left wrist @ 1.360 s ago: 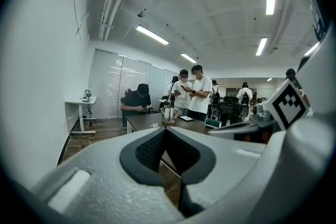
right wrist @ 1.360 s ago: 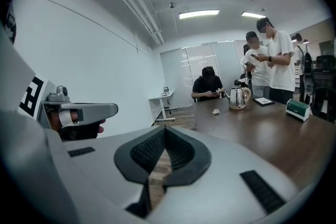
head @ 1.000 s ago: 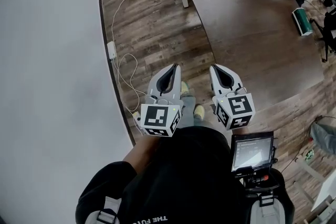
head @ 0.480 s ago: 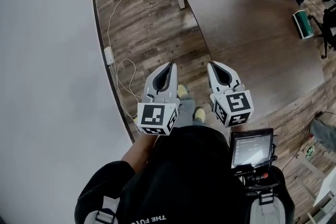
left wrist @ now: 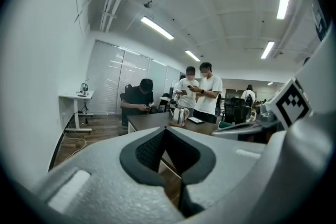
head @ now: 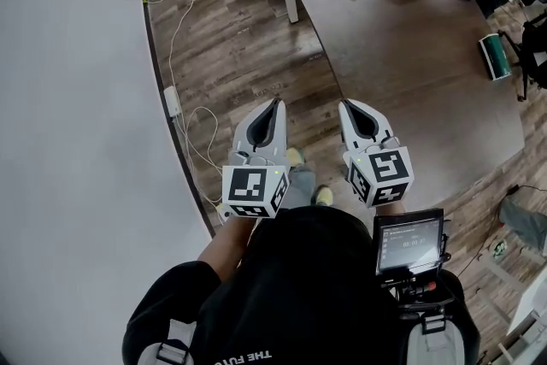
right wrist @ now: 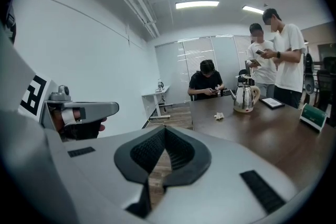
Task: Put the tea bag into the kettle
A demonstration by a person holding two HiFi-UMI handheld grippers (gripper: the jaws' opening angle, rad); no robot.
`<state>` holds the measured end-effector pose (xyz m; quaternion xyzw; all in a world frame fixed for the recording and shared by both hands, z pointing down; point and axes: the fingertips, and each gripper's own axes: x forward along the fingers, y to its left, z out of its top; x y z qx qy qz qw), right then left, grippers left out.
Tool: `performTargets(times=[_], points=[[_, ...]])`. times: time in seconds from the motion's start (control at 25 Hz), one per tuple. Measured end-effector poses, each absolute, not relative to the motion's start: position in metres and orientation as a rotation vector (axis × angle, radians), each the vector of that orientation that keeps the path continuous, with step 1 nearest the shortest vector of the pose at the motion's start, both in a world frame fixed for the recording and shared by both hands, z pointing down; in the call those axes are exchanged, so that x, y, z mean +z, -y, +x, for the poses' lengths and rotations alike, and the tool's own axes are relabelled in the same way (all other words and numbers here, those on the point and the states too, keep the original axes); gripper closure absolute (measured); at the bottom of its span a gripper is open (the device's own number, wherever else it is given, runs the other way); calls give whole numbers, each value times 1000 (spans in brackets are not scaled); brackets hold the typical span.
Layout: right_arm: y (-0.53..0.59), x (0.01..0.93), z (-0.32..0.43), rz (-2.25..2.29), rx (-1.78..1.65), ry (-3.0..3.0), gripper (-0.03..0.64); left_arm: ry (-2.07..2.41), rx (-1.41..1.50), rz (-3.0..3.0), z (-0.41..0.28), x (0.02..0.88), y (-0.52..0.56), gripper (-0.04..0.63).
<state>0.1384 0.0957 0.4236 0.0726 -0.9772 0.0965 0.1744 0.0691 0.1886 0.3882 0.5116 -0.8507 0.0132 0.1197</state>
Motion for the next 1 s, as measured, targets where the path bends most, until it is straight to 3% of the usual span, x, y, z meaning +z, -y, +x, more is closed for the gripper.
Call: performTargets(times=[0.48, 1.0], points=[[-92, 411, 77, 230, 221, 2769, 612, 2503, 3, 1494, 3, 379, -191, 592], [-90, 401, 52, 293, 169, 2776, 612, 2496, -36, 1532, -24, 379, -197, 594]])
